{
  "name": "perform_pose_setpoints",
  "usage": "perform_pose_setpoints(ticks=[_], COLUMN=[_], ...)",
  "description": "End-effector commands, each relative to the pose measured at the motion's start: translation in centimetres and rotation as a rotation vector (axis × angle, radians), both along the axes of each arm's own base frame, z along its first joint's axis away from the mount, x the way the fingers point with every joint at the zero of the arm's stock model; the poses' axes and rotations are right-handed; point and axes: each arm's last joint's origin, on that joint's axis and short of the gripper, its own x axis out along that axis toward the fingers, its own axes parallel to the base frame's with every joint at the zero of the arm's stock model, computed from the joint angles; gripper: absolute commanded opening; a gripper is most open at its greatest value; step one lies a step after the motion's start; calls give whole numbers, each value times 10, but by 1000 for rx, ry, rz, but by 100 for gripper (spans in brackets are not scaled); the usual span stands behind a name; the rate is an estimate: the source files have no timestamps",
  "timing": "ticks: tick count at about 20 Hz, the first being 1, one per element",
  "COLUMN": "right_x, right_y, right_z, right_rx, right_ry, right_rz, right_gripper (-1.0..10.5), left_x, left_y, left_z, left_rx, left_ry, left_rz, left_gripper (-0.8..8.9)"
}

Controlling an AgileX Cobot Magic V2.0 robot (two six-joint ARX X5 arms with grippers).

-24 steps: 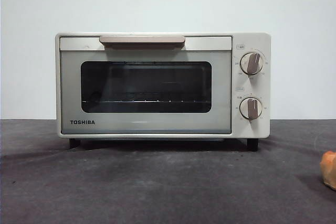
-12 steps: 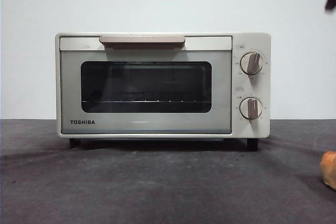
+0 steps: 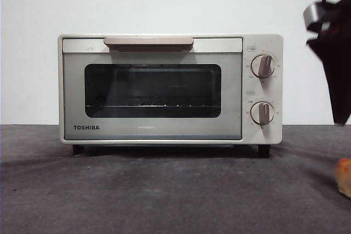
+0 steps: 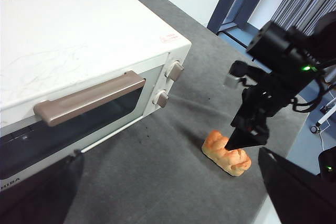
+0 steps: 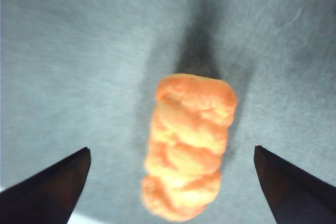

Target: The left arm flap open the oven, the right arm pick bread and place it into oven, the left arm flap close the oven

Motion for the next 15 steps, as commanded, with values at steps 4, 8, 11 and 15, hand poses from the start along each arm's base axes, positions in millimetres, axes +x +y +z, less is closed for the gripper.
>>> perform_pose_setpoints(ticks=[4, 8, 11, 15], right_x=[12, 15, 19, 21], right_y=[6, 8, 9, 10], right_z=[-30, -49, -56, -61], right_rx=[-23, -26, -30, -35], right_ry=[64, 81, 92, 108], right_rz=[-14, -17, -16, -19], right_gripper=[491, 468, 396, 268], left_x=[0, 0, 0, 0], left_y=[-1, -1, -1, -1], left_z=[7, 7, 8, 7], left_rx=[-4, -4, -4, -4], left_ry=[-31, -33, -34, -31], left_rz=[-6, -7, -7, -6], left_gripper=[531, 531, 531, 531])
